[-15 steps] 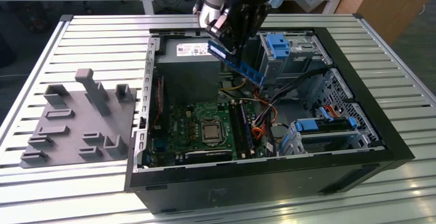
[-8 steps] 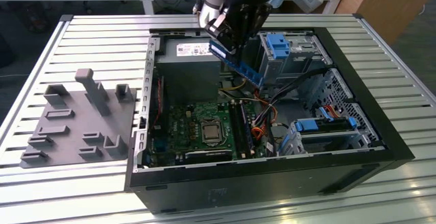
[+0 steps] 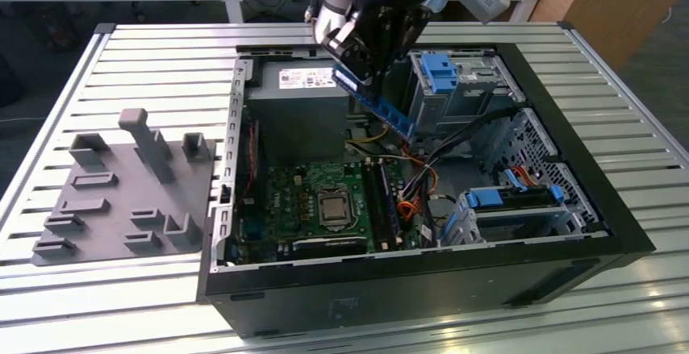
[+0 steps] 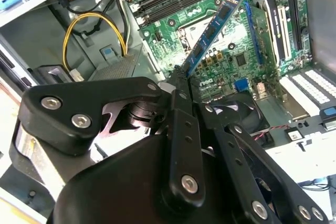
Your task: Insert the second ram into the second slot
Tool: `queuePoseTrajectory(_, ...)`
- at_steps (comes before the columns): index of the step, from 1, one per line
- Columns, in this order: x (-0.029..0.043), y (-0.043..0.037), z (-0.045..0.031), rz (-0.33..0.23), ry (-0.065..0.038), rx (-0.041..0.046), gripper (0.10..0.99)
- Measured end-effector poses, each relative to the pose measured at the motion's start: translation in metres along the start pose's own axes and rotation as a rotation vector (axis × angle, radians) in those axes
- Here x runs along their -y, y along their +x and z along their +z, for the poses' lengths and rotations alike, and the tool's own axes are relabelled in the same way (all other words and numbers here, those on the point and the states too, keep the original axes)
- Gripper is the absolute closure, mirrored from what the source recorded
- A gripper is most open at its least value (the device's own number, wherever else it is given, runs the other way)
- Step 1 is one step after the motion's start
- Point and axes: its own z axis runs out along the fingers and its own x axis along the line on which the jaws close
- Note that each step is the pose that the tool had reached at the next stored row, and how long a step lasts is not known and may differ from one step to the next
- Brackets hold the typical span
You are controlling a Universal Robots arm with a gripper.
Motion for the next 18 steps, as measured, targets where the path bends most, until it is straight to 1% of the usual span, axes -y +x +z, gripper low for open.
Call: queuePoseTrajectory(18, 0.0000, 0.0000, 0.0000, 0.126, -0.001, 0.0044, 0.953)
